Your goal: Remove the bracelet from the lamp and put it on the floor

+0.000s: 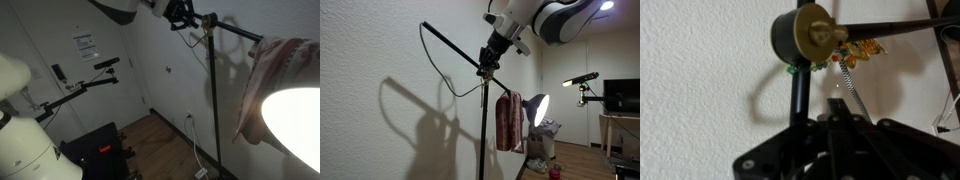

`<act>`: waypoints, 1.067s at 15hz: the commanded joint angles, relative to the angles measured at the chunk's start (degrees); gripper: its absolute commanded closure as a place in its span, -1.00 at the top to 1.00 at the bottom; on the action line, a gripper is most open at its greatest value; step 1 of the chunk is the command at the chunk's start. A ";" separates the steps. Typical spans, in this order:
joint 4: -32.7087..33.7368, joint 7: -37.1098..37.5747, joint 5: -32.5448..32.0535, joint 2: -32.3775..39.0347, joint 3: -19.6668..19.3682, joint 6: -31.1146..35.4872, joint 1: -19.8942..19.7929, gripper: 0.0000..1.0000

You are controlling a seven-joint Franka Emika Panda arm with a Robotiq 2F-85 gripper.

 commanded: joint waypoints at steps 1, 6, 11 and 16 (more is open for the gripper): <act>1.62 2.27 -1.61 -2.36 2.61 -5.87 1.47 -1.00; 4.74 1.77 -2.03 -2.64 6.74 -12.57 3.46 -1.00; 6.93 2.07 -3.70 -1.37 1.62 -17.31 12.59 -1.00; 8.58 1.62 -5.85 -0.41 -4.05 -19.72 21.82 -1.00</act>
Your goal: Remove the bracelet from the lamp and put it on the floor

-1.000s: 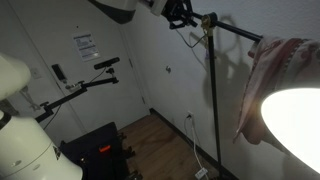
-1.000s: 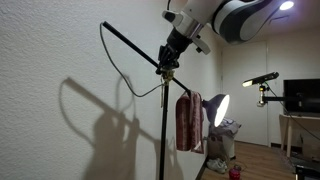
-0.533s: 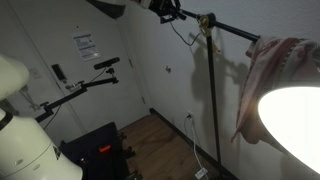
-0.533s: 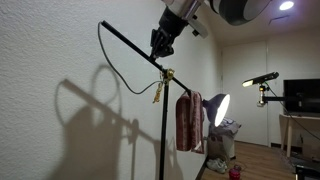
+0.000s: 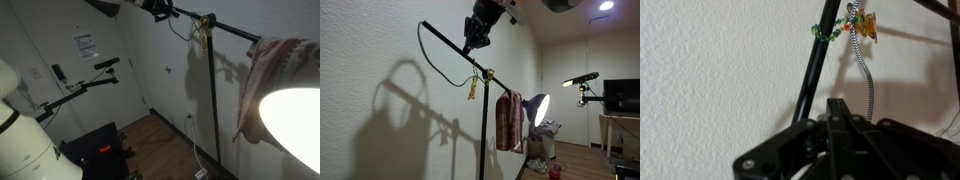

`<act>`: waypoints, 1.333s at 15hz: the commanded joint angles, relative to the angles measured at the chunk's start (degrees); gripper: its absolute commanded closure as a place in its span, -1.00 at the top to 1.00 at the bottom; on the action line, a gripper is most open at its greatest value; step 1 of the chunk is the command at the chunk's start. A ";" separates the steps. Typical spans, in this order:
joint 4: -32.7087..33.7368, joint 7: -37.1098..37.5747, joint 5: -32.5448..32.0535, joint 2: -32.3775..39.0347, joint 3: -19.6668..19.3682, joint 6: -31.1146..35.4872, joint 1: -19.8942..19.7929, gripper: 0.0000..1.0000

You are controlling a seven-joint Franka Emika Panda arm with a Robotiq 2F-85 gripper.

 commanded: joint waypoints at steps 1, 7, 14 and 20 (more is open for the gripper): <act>0.34 0.05 -0.64 0.31 -4.57 -0.58 5.42 -1.00; 0.31 -0.05 -0.49 0.57 -6.43 -0.49 7.18 -0.98; 2.39 -1.04 -0.62 1.72 -6.17 -3.50 9.17 -1.00; 9.60 -6.19 -0.79 5.76 -4.02 -10.52 14.69 -1.00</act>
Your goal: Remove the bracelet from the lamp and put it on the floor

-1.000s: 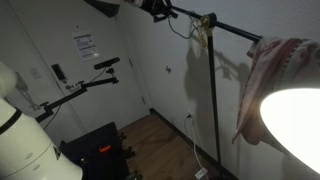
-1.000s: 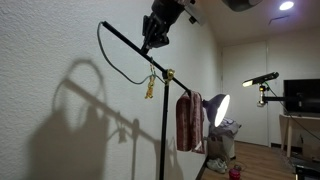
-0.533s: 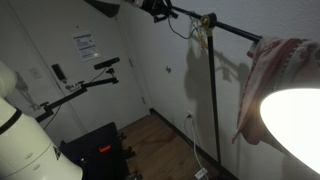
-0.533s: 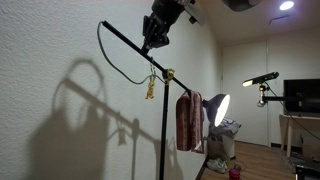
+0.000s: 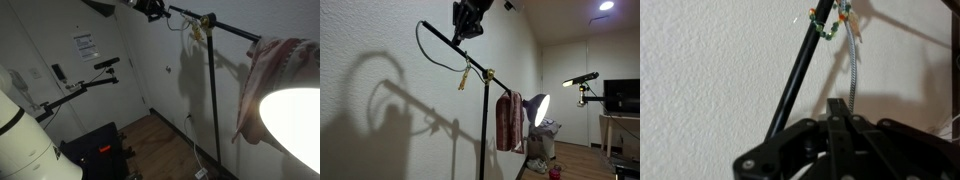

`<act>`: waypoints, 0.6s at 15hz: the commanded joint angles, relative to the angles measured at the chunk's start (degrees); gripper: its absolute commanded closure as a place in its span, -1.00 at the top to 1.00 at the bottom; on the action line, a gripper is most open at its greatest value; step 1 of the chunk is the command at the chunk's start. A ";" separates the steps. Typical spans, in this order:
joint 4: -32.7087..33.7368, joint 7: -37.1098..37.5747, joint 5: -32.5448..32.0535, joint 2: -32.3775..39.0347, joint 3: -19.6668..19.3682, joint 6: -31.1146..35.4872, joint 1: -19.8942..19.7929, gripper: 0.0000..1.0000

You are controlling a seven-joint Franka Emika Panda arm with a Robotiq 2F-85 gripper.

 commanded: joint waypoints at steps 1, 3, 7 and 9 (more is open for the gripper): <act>6.46 -4.44 -0.33 3.78 1.20 -5.19 3.34 -1.00; 8.72 -6.56 -0.48 5.29 1.48 -6.01 4.60 -1.00; 12.03 -9.52 -0.88 7.55 1.69 -5.99 6.14 -1.00; 13.02 -10.51 -1.19 8.18 1.70 -5.43 6.62 -1.00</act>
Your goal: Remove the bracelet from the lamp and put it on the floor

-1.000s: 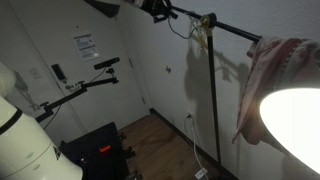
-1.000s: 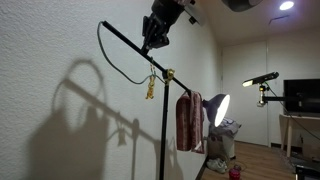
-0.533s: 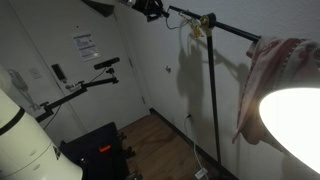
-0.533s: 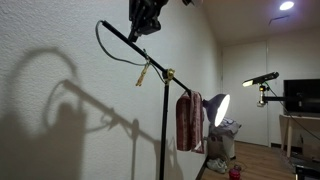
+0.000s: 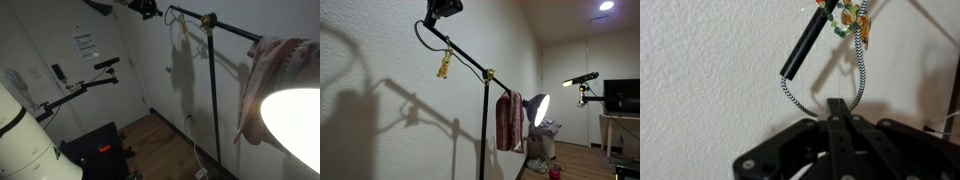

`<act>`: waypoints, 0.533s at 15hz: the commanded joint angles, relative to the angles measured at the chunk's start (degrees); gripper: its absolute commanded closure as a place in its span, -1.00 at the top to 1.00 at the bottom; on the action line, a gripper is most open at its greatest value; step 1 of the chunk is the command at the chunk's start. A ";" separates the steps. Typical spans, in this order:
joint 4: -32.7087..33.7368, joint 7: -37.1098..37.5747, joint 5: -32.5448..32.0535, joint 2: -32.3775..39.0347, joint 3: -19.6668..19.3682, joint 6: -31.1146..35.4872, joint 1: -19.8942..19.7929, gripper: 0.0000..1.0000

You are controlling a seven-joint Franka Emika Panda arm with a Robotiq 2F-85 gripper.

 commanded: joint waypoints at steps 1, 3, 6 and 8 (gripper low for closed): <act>3.20 -2.60 -1.46 1.81 0.14 -0.38 1.04 -1.00; 1.70 -1.44 -0.17 1.11 -0.14 -0.09 0.92 -0.98; 1.94 -1.82 -0.21 1.24 -0.10 -0.09 1.09 -0.98; 1.99 -1.82 -0.22 1.25 -0.11 -0.09 1.09 -0.98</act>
